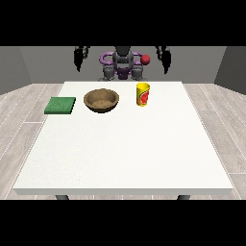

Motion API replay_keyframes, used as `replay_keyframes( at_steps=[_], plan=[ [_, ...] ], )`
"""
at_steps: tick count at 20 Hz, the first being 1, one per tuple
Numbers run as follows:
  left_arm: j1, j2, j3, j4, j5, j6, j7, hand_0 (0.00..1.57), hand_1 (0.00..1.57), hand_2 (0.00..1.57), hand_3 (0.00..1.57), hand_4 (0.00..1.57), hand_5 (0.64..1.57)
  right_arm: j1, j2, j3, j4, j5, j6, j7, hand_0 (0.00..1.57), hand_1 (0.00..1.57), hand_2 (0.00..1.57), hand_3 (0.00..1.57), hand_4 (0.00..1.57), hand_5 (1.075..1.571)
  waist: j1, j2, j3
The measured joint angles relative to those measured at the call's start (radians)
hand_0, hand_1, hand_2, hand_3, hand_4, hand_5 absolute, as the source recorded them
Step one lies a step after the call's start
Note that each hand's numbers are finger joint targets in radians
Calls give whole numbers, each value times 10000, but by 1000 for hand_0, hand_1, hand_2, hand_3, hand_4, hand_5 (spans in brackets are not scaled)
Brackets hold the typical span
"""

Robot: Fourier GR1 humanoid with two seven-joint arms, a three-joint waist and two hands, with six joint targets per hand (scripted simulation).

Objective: Pick the cup and pour the ball into the bowl, then pick the bowl and place it on the pad

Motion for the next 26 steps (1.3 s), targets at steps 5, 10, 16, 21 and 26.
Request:
replay_keyframes(
  at_steps=[5,10,16,21,26],
  plan=[
    [-93,203,39,-570,53,-42,524,0,0,0,0,0,1557,-103,-256,-108,-560,-56,12,549,0,0,0,0,0,1569,-67,-1529,-27],
    [-476,59,515,-1323,955,51,1549,0,0,0,0,0,1554,255,-1070,-1210,-625,-1403,1006,950,0,0,0,0,0,1570,-105,-1829,-41],
    [-534,263,1130,-1678,1660,-257,1359,0,0,0,0,0,1544,482,-1641,-2295,-567,-2404,1984,575,0,0,0,0,0,1570,-47,-1028,-46],
    [-1073,478,1645,-942,1779,-447,331,0,0,0,0,0,1528,264,-1517,-2445,-468,-2344,2166,13,0,0,0,0,0,1570,-162,-124,-49],
    [-1448,165,1534,81,1317,-277,-1125,0,0,0,0,0,1525,-73,-1166,-2191,-185,-1961,2084,-572,0,0,0,0,0,1571,-260,717,-50]
  ],
)
